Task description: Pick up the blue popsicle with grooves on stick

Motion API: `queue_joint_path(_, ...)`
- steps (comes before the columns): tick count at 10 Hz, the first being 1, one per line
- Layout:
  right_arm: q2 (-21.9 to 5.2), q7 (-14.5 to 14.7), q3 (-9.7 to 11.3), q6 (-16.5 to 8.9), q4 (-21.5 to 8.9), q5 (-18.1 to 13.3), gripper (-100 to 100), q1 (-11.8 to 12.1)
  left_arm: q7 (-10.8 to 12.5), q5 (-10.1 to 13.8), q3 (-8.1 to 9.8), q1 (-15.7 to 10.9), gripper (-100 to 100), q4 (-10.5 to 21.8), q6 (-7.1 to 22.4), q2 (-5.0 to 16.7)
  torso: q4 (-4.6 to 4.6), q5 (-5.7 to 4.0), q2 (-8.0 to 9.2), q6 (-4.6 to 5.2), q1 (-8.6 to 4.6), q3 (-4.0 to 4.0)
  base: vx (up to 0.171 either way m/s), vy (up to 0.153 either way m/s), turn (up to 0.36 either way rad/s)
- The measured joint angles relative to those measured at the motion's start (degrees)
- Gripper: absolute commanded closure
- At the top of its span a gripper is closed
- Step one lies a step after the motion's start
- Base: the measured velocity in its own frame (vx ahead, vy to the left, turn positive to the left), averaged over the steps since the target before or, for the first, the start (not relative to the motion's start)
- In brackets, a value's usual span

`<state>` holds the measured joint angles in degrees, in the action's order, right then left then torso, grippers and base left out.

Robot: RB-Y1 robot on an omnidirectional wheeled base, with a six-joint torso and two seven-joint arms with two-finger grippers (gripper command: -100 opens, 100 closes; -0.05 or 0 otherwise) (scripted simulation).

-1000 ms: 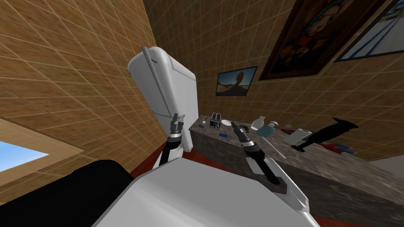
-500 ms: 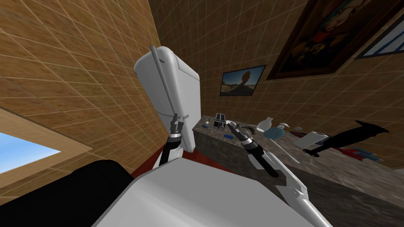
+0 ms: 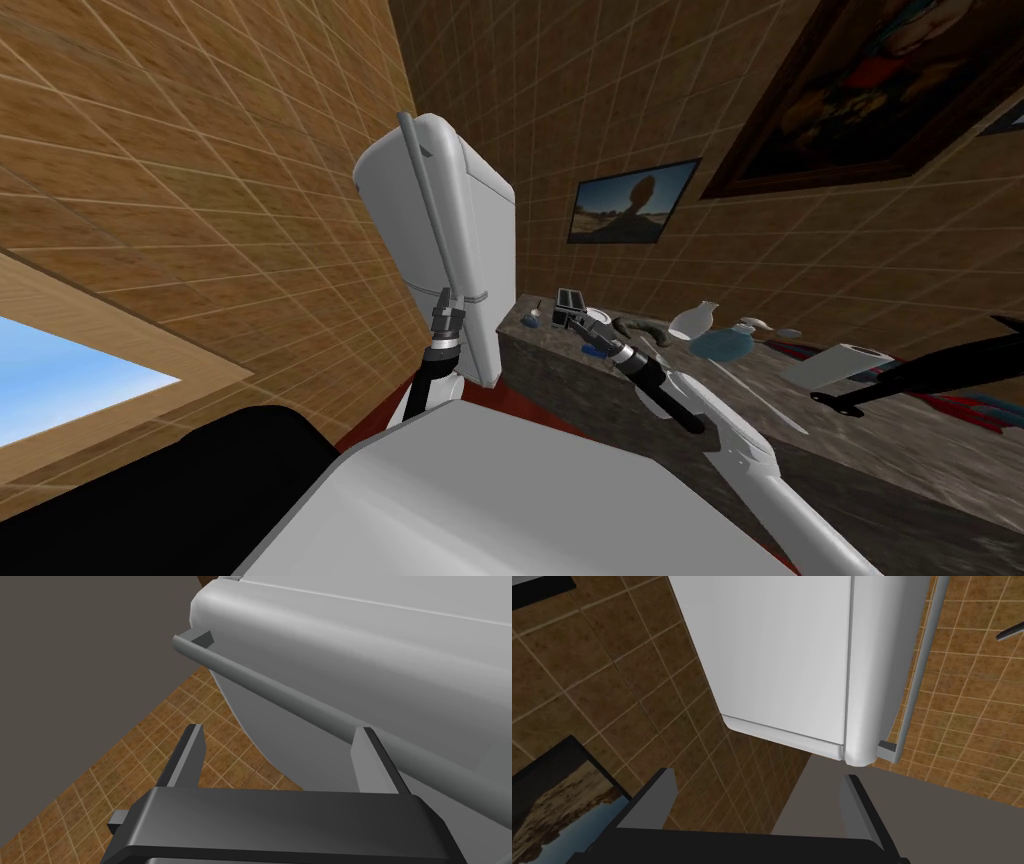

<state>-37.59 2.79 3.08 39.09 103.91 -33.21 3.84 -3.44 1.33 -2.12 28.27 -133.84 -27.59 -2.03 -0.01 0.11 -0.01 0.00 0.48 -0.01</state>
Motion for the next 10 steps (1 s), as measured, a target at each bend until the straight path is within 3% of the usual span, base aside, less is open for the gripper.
queue_joint_path(10,-13.4,2.1,5.1,7.5,-12.5,-15.4,-100,-8.4,0.0,0.0,0.01,0.0,0,0.0,0.0,0.0,-0.02,-0.03,-0.11,0.02,-0.16,-0.06,0.031,0.099,0.039)
